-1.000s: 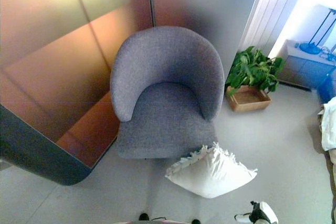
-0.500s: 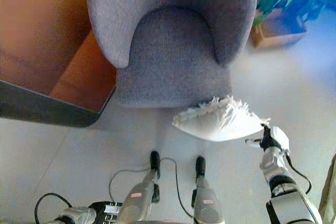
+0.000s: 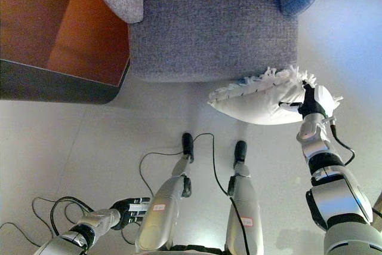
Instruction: Pick up the pillow and put it on the sofa.
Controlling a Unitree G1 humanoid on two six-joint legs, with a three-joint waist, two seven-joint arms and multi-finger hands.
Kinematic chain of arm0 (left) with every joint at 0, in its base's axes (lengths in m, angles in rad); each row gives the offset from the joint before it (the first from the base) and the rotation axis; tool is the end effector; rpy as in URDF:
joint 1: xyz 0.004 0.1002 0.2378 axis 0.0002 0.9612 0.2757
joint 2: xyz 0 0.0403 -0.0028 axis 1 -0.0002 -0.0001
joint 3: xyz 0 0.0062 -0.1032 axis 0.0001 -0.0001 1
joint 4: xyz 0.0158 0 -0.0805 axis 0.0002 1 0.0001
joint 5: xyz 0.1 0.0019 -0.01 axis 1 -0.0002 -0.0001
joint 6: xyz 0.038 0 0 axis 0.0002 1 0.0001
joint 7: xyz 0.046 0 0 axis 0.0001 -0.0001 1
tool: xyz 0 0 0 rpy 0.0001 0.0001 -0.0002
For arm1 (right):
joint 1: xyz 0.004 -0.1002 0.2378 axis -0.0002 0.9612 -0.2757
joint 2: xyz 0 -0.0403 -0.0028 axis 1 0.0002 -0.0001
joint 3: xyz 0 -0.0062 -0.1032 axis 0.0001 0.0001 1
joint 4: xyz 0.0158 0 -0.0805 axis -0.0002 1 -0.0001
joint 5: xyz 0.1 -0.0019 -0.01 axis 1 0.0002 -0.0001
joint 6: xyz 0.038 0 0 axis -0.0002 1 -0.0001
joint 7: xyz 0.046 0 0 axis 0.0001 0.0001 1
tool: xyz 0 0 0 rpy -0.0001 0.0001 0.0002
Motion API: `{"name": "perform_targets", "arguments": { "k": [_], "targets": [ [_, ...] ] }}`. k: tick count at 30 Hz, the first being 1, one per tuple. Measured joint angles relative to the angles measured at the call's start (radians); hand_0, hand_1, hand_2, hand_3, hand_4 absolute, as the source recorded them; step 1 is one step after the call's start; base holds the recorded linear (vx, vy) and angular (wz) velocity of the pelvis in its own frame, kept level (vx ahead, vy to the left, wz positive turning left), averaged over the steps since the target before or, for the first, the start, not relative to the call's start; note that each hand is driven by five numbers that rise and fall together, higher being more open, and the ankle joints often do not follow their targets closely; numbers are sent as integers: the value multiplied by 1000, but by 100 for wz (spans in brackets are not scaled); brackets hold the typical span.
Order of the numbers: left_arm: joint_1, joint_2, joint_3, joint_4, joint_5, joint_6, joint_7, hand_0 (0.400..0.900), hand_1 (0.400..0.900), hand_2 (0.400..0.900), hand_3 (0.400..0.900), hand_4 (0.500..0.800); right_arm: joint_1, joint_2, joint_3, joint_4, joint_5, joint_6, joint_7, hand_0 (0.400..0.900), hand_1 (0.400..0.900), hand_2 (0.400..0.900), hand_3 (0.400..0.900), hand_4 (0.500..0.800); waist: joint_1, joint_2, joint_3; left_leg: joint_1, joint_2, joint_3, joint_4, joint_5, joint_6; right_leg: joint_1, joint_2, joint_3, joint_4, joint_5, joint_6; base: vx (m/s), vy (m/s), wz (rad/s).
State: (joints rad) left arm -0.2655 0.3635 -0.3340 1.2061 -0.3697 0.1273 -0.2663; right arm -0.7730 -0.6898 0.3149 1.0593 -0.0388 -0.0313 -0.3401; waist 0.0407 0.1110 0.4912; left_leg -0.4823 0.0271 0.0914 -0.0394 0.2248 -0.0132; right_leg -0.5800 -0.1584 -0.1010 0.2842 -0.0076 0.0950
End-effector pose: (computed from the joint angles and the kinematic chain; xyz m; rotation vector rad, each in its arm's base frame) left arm 0.1632 0.2457 -0.0793 0.0628 1.1019 -0.1115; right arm 0.3103 -0.2998 0.1087 -0.8605 0.1618 -0.4833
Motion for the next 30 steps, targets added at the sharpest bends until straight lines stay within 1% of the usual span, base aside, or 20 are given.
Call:
{"name": "perform_targets", "arguments": {
  "k": [3, 6, 11, 15, 16, 17, 20, 22, 27, 30],
  "targets": [
    [-5, -3, 2, -9, -28, -2, 5, 900, 900, 900, 900, 800, -47, -21, 26, -12, 28, 24, 0, 900, 900, 900, 900, 800, 1, 1, 1, -64, -11, -1, 36, 0, 1, -86, -16, 9, 83, -24, -5, -24, 34, 8],
    [-6, -12, 1, -10, -40, -2, 15, 900, 900, 900, 900, 800, -81, -25, 30, -15, 49, 42, 0, 900, 900, 900, 900, 800, 2, 5, 3, -106, -11, -4, 65, 2, -2, -138, -18, 13, 133, -34, -17, -20, 8, 5],
    [-7, -17, 0, -22, -55, -3, 20, 900, 900, 900, 900, 800, -129, -47, 37, -26, 86, 55, 10, 900, 900, 900, 900, 800, 3, 10, 5, -169, -7, -15, 102, -1, -15, -210, -17, 14, 189, -49, -28, -4, 6, 0],
    [-7, -22, 0, -30, -69, -22, 29, 900, 900, 900, 900, 800, -163, -70, 40, -38, 108, 70, 32, 900, 900, 900, 900, 800, 12, 12, 5, -218, -8, -25, 124, 2, -19, -267, -16, 21, 220, -49, -32, -17, 40, 0],
    [-7, -27, 0, -37, -70, -22, 31, 900, 900, 900, 900, 800, -168, -84, 47, -39, 108, 73, 50, 455, 455, 455, 455, 533, 18, 15, 7, -225, -8, -26, 128, 2, -20, -274, -16, 23, 225, -49, -33, -19, 38, -1],
    [-7, -30, 0, -39, -74, -23, 34, 900, 900, 900, 900, 800, -176, -95, 58, -39, 108, 74, 66, 400, 400, 400, 400, 500, 20, 18, 8, -231, -9, -27, 130, 3, -20, -279, -16, 23, 228, -49, -35, 0, 0, 0],
    [-7, -32, -1, -46, -78, -25, 40, 900, 900, 900, 900, 800, -190, -117, 74, -59, 116, 75, 112, 400, 400, 400, 400, 500, 20, 18, 8, -246, -9, -29, 135, 4, -22, -297, -15, 27, 236, -50, -38, 0, 0, 0],
    [-7, -32, -1, -47, -79, -38, 40, 900, 900, 900, 900, 800, -191, -132, 75, -70, 123, 75, 128, 400, 400, 400, 400, 500, 19, 19, 9, -255, -9, -29, 136, 4, -22, -305, -14, 27, 237, -49, -38, -5, 20, -4],
    [-7, -32, -2, -47, -79, -45, 40, 900, 900, 900, 900, 800, -190, -145, 78, -73, 125, 75, 134, 400, 400, 400, 400, 500, 19, 19, 9, -257, -8, -27, 136, 7, -23, -307, -12, 28, 232, -46, -41, -3, 5, -4],
    [-7, -32, 0, -47, -79, -55, 38, 900, 900, 900, 900, 800, -188, -145, 82, -77, 125, 73, 159, 400, 400, 400, 400, 500, 20, 19, 9, -257, -7, -27, 136, 7, -23, -306, -12, 28, 230, -45, -42, 0, 0, 0]
  ]
}}
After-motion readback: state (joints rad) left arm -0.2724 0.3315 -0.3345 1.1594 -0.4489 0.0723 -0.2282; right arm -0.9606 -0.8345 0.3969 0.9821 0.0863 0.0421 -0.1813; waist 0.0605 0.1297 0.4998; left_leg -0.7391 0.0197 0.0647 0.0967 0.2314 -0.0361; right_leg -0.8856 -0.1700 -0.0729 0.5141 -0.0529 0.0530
